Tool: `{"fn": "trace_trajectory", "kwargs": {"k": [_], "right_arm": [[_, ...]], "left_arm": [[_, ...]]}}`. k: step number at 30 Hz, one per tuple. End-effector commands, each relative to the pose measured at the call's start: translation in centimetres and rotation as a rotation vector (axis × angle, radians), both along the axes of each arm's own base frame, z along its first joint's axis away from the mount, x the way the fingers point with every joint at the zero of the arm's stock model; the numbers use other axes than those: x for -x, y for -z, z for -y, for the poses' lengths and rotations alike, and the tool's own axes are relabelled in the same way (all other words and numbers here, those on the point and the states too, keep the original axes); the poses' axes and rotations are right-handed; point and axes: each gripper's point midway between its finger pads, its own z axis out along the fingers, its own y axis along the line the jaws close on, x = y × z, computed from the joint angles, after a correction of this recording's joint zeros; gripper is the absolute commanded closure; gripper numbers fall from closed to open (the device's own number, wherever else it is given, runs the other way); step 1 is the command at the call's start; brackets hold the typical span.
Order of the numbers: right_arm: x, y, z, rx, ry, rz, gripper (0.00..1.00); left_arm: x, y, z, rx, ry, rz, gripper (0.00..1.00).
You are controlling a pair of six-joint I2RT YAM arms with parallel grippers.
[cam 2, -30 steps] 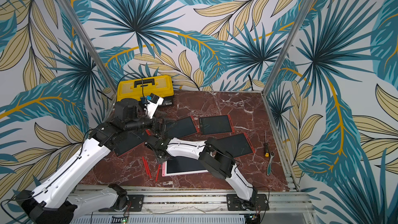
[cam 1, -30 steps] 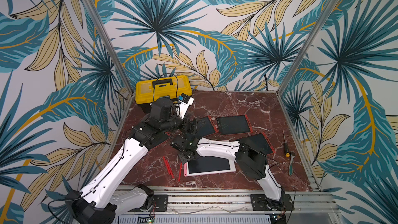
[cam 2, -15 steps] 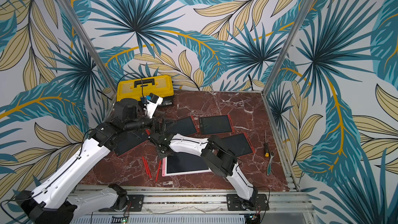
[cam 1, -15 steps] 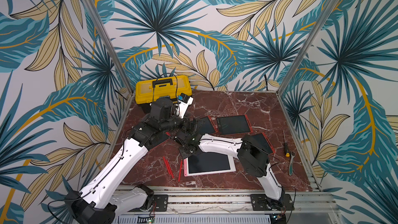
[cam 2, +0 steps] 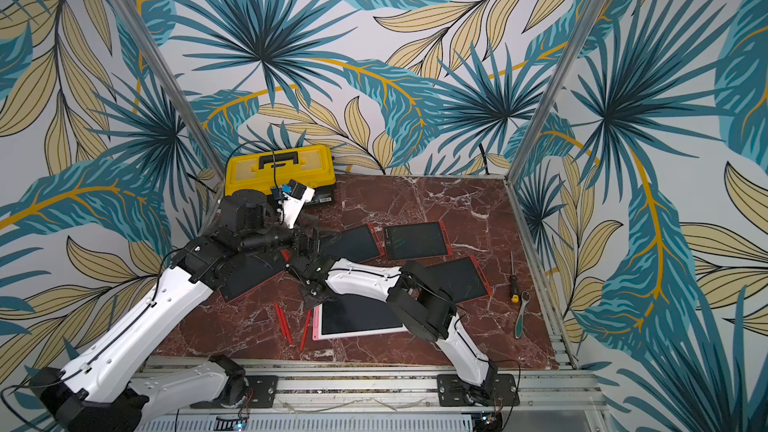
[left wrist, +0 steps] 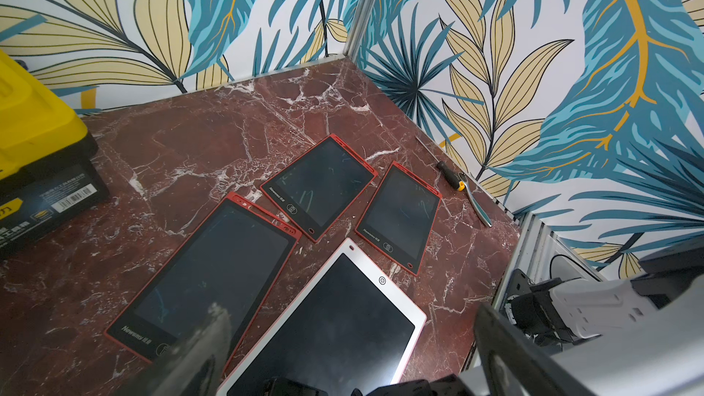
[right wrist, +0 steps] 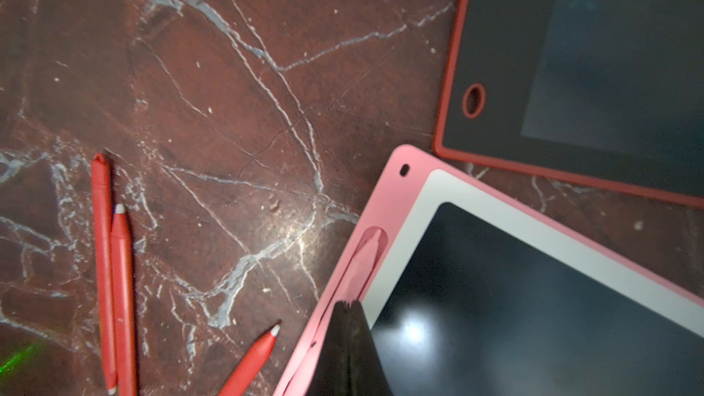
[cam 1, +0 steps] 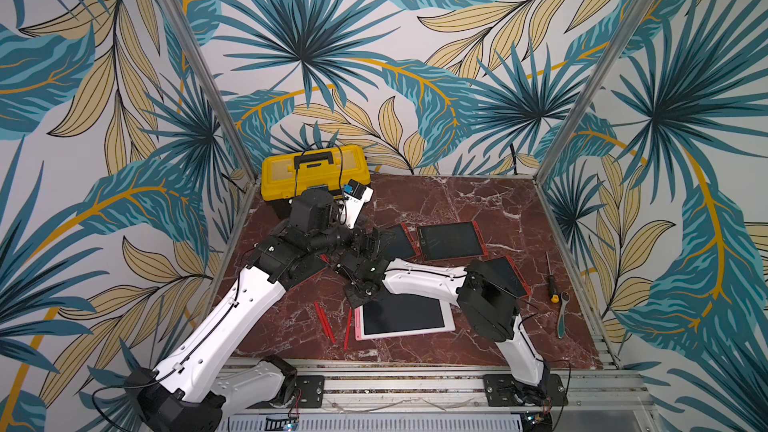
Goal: Place the stylus back onto the writing tablet
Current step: Adjust the stylus on the writing tablet.
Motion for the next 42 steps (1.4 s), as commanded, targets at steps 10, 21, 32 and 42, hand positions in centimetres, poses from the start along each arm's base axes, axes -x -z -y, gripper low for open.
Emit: {"fn": "trace_trajectory", "kwargs": {"k": [10, 21, 32, 42], "right_arm": [[0.8, 0.6, -0.1, -0.029, -0.031, -0.015, 1.0], [1.2, 3.4, 1.6, 0.096, -0.016, -0.044, 1.0], [2.4, 4.1, 1.8, 0.133, -0.059, -0.062, 1.0], [2.8, -2.6, 0.4, -0.186, -0.019, 0.022, 0.94]], "left_arm": [[0.5, -2.4, 0.1, 0.031, 0.01, 0.043, 0.0], [0.5, -2.3, 0.1, 0.029, 0.012, 0.042, 0.0], [0.6, -2.3, 0.1, 0.029, 0.013, 0.044, 0.0], [0.2, -1.1, -1.6, -0.03, -0.082, 0.017, 0.0]]}}
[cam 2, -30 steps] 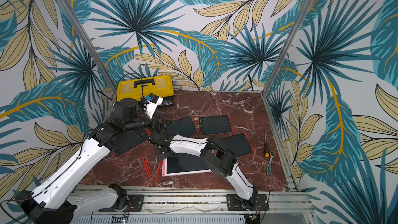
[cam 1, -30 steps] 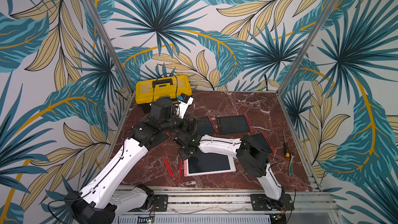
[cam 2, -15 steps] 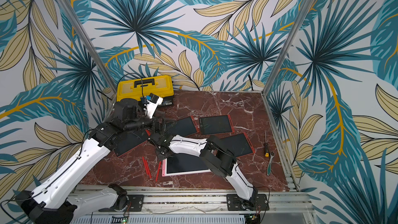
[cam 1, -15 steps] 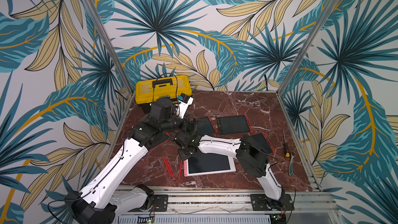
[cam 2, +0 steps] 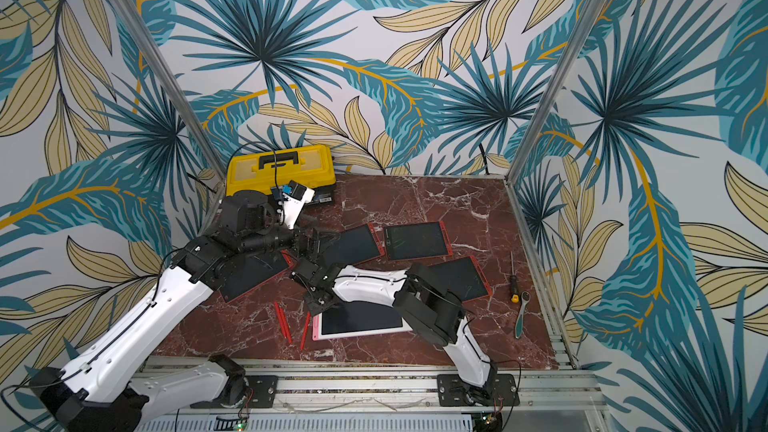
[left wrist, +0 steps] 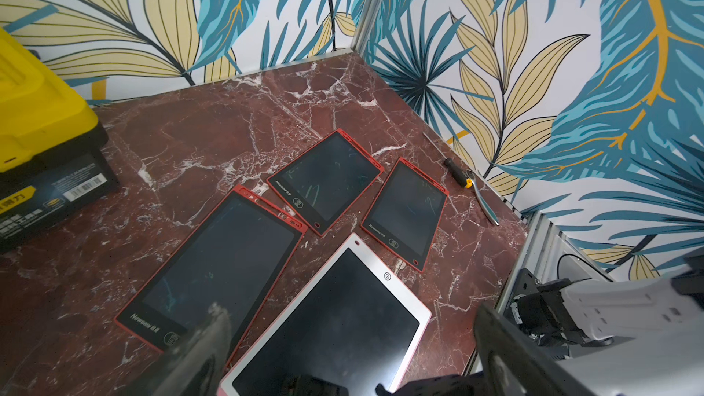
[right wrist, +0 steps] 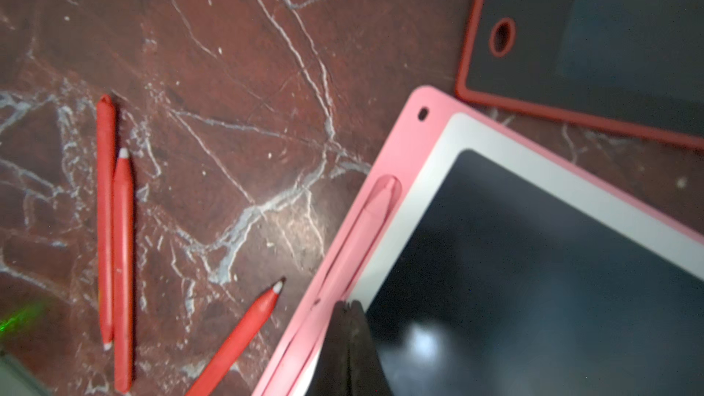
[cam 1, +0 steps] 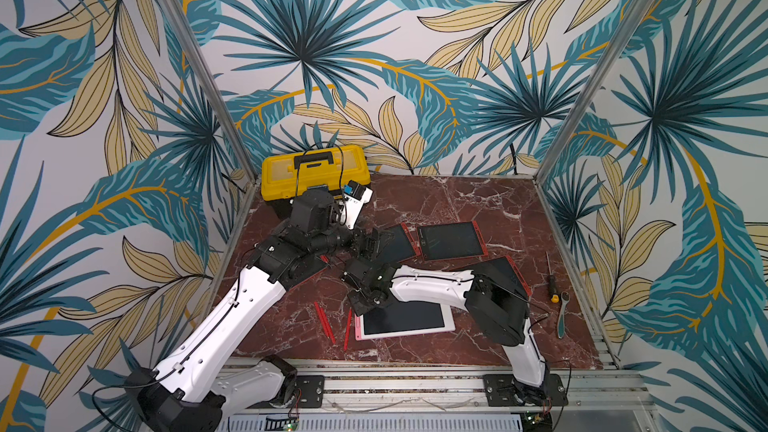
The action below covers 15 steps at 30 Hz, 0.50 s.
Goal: Place the stylus back onto the writing tablet
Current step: Adjust the stylus on the writing tablet.
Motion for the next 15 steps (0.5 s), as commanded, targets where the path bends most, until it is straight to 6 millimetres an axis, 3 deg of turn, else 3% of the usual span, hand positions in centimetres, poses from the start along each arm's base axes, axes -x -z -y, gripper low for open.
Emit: {"fn": "trace_trajectory", "kwargs": {"k": [1, 8, 12, 15], "right_arm": [[0.6, -2.7, -0.7, -0.147, 0.017, 0.022, 0.92], [2.8, -4.4, 2.2, -0.29, 0.058, 0.029, 0.85], [3.9, -5.4, 4.3, -0.353, 0.091, 0.035, 0.83], [4.6, -6.3, 5.3, -0.412, 0.107, 0.038, 0.82]], "left_arm": [[0.4, -1.6, -1.2, -0.011, -0.054, 0.025, 0.0], [2.0, 2.0, -2.2, -0.058, -0.079, -0.119, 0.0], [3.4, 5.4, -4.8, -0.12, -0.21, -0.264, 0.0], [4.9, 8.3, -6.4, -0.16, -0.3, -0.405, 0.06]]}}
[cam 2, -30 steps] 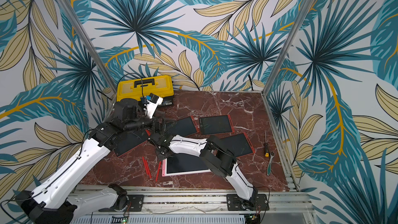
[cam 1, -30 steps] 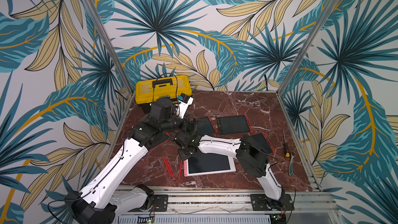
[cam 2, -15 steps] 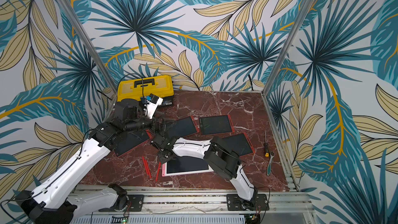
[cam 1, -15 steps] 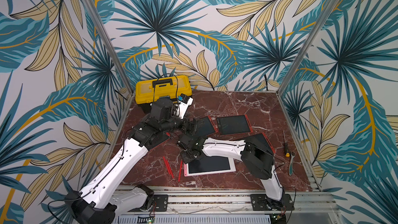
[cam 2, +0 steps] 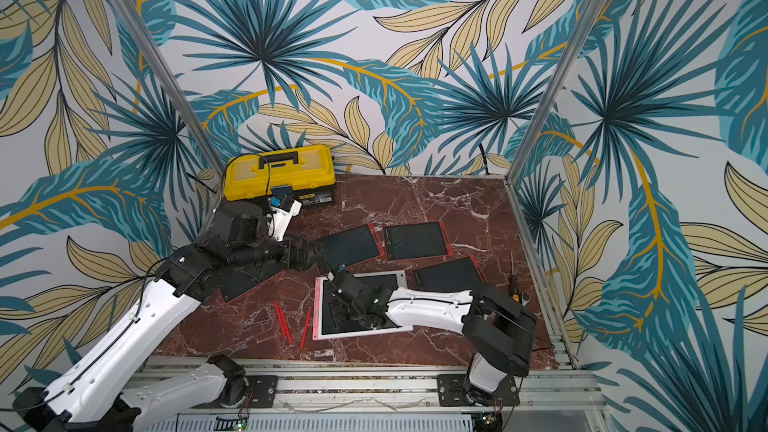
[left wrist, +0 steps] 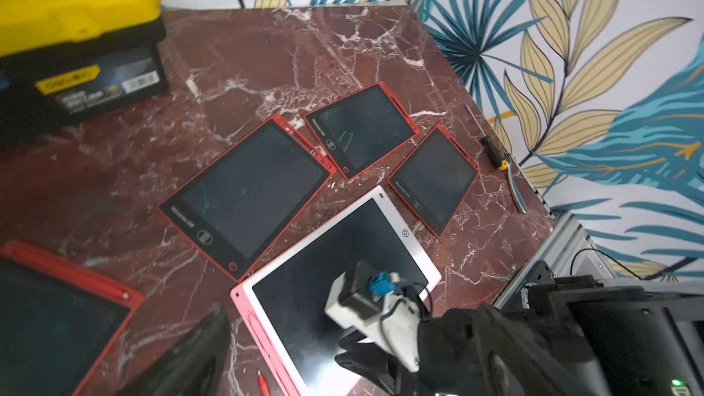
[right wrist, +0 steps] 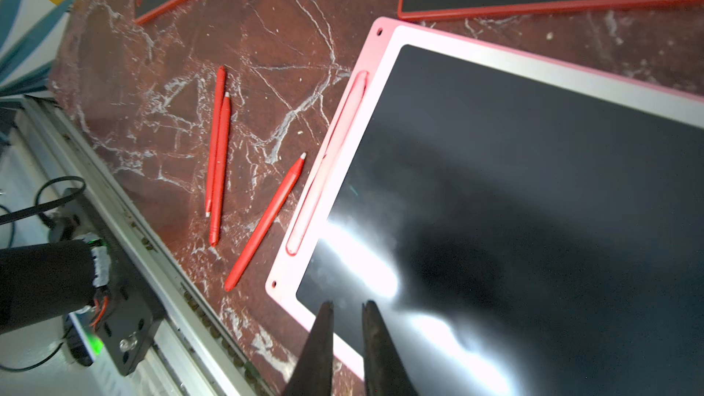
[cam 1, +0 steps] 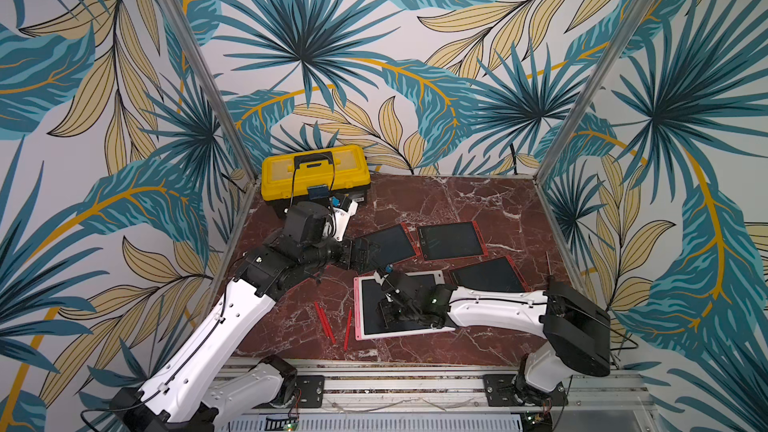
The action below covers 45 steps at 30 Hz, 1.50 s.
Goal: Place the stylus back onto the writing tablet
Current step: Adjust the stylus on the writing tablet, then pick up the stylus from the center of the board.
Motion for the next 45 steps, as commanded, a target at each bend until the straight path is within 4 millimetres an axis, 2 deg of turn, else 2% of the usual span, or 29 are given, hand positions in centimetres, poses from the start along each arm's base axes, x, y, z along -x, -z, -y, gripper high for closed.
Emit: {"fn": "trace_trajectory", "kwargs": {"k": [1, 5, 9, 17, 21, 23, 30, 45], "right_arm": [[0.5, -1.9, 0.0, -0.12, 0.029, 0.011, 0.81], [0.8, -3.5, 1.0, -0.159, 0.046, 0.026, 0.8], [0.4, -5.2, 1.8, -0.168, 0.065, 0.065, 0.79], [-1.0, -8.2, 4.3, -0.209, 0.122, 0.126, 0.71], [-1.4, -8.7, 5.1, -0.221, 0.125, 0.128, 0.69], [-1.4, -8.6, 5.2, -0.217, 0.119, 0.127, 0.68], [-1.3, -7.6, 4.9, -0.202, 0.103, 0.107, 0.67], [-0.9, -6.7, 5.0, -0.189, 0.098, 0.081, 0.59]], "left_arm": [[2.6, 5.6, -2.7, -0.081, -0.143, -0.243, 0.07], [4.6, 9.4, -4.0, -0.117, -0.232, -0.413, 0.12], [5.7, 12.6, -4.7, -0.143, -0.3, -0.52, 0.19], [8.1, 18.7, -4.8, -0.27, -0.345, -0.732, 0.31], [8.5, 20.2, -5.3, -0.324, -0.387, -0.765, 0.38], [8.6, 20.9, -5.2, -0.337, -0.382, -0.772, 0.44], [8.3, 22.9, -3.3, -0.277, -0.321, -0.801, 0.58], [7.1, 25.8, -4.2, -0.405, -0.344, -0.807, 0.77]]}}
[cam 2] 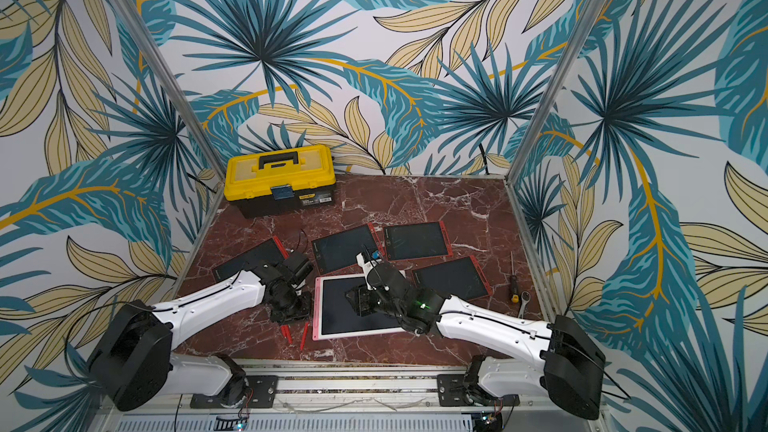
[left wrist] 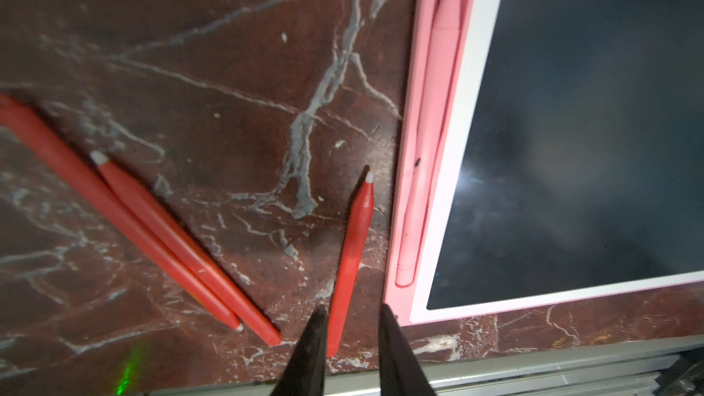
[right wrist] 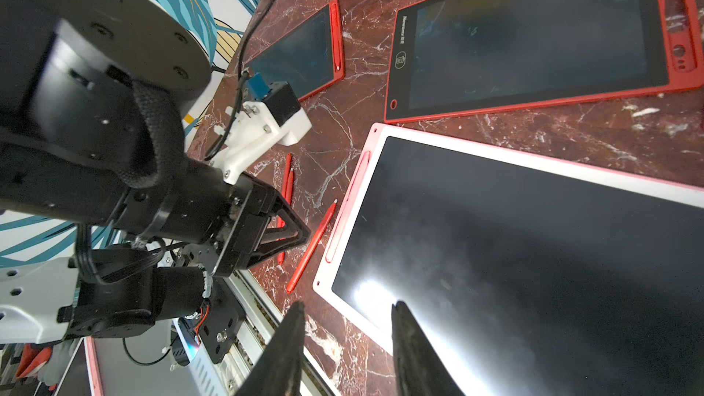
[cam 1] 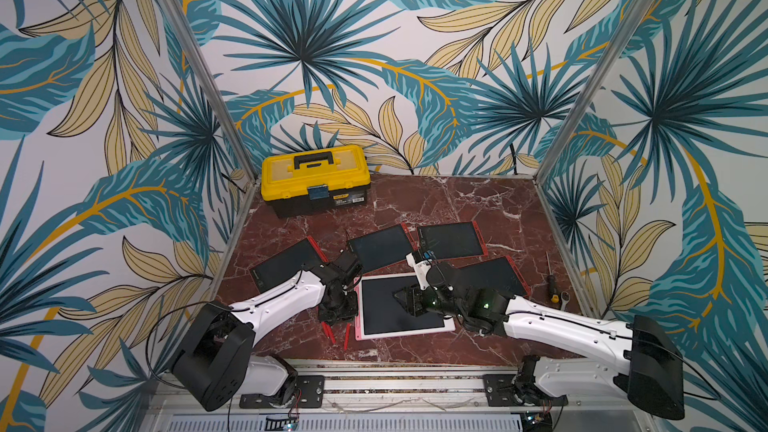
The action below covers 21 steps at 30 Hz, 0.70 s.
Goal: Place the stylus back onto the writing tablet
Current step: Pick up the stylus from the center of the board.
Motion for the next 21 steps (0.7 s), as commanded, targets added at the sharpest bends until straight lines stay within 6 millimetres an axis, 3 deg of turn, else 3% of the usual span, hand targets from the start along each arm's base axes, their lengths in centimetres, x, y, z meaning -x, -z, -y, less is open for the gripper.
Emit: {"fn": "trace_trajectory", "kwargs": {"k": [1, 5, 8, 11, 13, 16, 21], "right_arm": [[0.4, 1.6, 0.5, 0.04, -0.009, -0.027, 0.57], [0.4, 1.8, 0.8, 0.046, -0.005, -0.027, 0.51], [0.5, 2.0, 0.8, 0.049, -0.005, -0.028, 0.4], [0.5, 2.2, 0.9, 0.056, -0.005, -0.03, 0.16], [0.5, 2.2, 1.0, 0.058, -0.004, -0.028, 0.07], [0.5, 2.1, 1.1, 0.059, -0.001, -0.025, 0.02], [0.5, 1.8, 1.4, 0.06, 0.008, -0.018, 0.01]], "left_arm": [[-0.4, 1.0, -0.2, -0.033, 0.02, 0.001, 0.79], [-0.7, 1.4, 0.0, -0.031, 0.026, 0.004, 0.8], [-0.8, 1.5, 0.1, -0.028, 0.029, 0.006, 0.8], [-0.8, 1.6, 0.3, -0.018, 0.031, 0.004, 0.8], [-1.0, 1.6, 0.4, -0.017, 0.034, 0.007, 0.8], [-0.9, 1.9, 0.3, -0.025, 0.037, -0.003, 0.81], [-1.0, 2.2, 0.1, -0.044, 0.037, -0.007, 0.86]]}}
